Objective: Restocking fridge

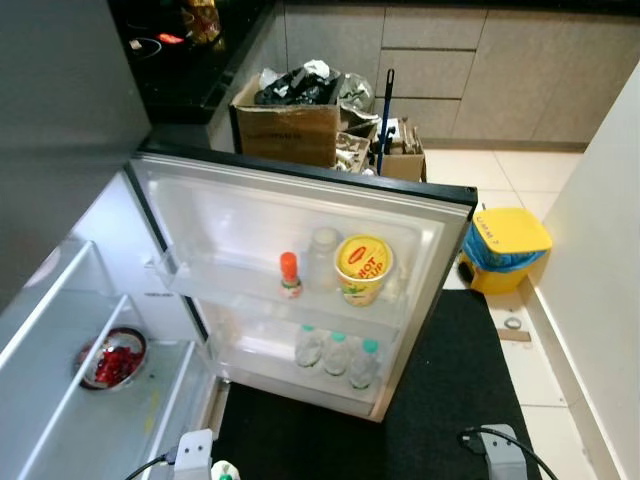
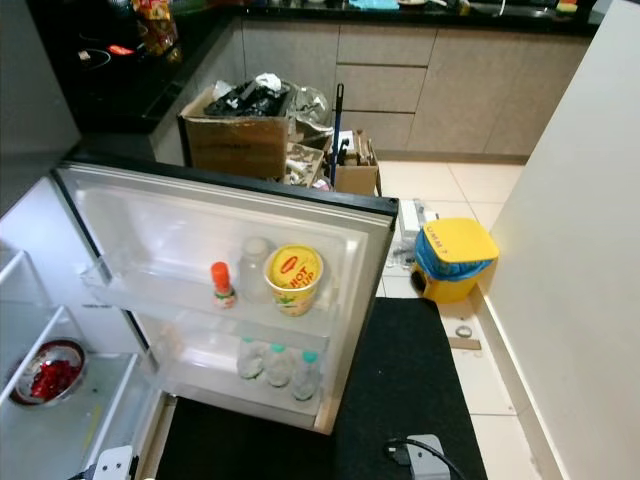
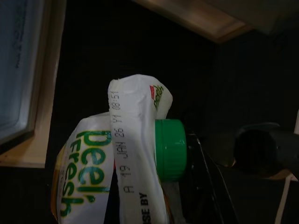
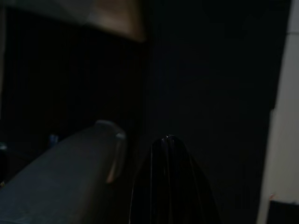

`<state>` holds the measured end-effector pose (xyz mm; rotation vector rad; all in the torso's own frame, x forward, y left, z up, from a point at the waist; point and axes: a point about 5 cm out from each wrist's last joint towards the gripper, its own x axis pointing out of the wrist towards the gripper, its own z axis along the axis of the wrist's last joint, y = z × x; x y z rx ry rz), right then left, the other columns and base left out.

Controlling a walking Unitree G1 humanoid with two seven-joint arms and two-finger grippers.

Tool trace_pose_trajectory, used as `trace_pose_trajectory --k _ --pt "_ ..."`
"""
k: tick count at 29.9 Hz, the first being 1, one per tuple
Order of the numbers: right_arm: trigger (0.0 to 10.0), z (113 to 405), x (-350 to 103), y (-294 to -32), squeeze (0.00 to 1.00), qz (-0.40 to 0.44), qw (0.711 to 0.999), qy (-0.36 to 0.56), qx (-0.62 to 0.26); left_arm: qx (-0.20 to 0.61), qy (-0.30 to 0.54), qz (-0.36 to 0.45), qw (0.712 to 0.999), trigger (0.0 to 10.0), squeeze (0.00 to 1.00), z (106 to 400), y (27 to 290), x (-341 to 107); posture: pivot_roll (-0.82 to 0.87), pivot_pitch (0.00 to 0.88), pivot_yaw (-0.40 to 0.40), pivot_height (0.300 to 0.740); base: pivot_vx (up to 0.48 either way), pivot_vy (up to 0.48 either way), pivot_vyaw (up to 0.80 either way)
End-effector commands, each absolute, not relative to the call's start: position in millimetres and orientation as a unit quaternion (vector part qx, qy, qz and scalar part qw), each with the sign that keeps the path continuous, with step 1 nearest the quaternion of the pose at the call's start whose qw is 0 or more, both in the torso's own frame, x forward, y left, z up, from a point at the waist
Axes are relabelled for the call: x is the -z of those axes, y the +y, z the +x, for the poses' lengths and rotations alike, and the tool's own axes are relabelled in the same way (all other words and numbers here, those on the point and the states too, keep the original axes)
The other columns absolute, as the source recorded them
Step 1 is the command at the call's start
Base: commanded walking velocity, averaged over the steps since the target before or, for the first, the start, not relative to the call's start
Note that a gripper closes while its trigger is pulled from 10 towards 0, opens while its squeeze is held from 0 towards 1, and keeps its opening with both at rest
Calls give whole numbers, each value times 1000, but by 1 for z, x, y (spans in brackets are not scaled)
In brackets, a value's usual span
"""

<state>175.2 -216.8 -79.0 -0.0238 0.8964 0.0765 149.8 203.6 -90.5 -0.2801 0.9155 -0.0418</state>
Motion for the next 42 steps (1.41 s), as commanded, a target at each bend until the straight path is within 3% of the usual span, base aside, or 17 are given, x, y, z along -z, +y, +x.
trace_pose_trajectory --k 1,10,15,23,42 --pt "10000 175 79 -214 0 -15 901 430 -48 22 450 -139 882 10000 0 144 200 94 -56 89 -26 740 0 0 0" --pt "10000 191 72 -197 0 -53 902 408 -133 21 441 -139 886 10000 0 148 201 92 -57 90 -28 740 0 0 0" --pt "10000 197 70 -192 0 -59 903 399 -147 21 439 -141 887 10000 0 148 200 91 -54 92 -30 740 0 0 0" --pt "10000 199 69 -190 0 -65 903 395 -156 24 436 -145 888 10000 0 150 199 91 -55 92 -31 740 0 -421 0" --pt "10000 207 64 -184 0 -72 905 380 -175 18 427 -134 894 10000 0 153 202 89 -56 94 -34 740 0 0 0"
